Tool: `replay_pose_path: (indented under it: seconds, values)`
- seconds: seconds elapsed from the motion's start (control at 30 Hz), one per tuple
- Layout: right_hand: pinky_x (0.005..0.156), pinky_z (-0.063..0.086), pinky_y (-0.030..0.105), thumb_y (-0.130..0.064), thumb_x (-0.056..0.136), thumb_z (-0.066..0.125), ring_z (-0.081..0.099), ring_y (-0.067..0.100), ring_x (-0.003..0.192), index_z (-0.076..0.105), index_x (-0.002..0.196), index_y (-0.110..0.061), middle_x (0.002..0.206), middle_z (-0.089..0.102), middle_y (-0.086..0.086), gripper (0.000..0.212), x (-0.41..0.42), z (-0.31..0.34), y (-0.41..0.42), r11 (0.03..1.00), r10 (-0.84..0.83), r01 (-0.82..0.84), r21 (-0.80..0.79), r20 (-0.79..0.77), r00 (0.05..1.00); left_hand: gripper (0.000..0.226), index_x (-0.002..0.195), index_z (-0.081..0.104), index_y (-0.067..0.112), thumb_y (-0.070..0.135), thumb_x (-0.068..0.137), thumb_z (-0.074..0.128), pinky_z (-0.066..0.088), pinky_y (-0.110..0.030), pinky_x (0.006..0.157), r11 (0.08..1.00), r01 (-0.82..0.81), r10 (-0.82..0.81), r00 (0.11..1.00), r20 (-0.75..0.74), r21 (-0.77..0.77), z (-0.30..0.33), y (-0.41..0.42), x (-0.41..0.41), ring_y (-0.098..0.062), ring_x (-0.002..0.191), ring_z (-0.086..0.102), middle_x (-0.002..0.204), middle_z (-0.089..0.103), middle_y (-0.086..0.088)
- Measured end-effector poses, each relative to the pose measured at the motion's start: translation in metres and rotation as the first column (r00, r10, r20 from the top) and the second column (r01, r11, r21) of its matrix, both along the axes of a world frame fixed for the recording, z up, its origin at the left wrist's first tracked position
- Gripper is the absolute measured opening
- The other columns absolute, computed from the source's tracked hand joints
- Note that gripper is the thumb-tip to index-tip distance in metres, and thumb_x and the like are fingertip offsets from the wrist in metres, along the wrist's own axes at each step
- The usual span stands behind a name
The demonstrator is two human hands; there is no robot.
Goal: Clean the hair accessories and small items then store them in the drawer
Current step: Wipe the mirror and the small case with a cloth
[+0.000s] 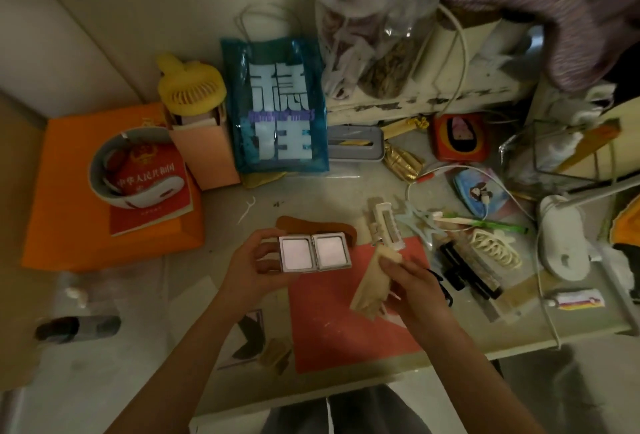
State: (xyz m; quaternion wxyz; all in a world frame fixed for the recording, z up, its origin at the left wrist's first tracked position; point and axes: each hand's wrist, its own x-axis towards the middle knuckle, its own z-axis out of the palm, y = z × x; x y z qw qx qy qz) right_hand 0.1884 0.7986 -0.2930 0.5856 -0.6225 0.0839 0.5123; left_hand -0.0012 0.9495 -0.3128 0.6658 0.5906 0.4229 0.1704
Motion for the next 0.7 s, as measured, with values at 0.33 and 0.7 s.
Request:
replay_pose_path:
  seconds: [0.33, 0.7]
  values:
    - [0.074, 0.050, 0.036, -0.023, 0.070, 0.074, 0.063, 0.028, 0.084, 0.066, 0.108, 0.002, 0.094, 0.067, 0.018, 0.046, 0.026, 0.072, 0.019, 0.982, 0.045, -0.053, 0.184, 0.048, 0.998, 0.056, 0.110, 0.051, 0.008, -0.016, 0.064, 0.073, 0.059, -0.034, 0.068, 0.982, 0.048, -0.082, 0.979, 0.185, 0.185, 0.092, 0.012, 0.012, -0.022, 0.091, 0.070, 0.128, 0.059, 0.008]
    - [0.055, 0.051, 0.027, -0.021, 0.066, 0.071, 0.062, 0.019, 0.057, 0.069, 0.080, -0.001, 0.071, 0.067, 0.013, 0.024, 0.038, 0.169, 0.041, 0.906, 0.114, -0.222, 0.360, 0.296, 0.948, 0.061, 0.111, 0.048, 0.007, 0.016, 0.060, 0.080, 0.055, -0.023, 0.081, 0.904, 0.010, -0.177, 0.919, 0.353, 0.428, 0.188, 0.027, 0.030, -0.013, 0.115, 0.060, 0.128, 0.060, 0.007]
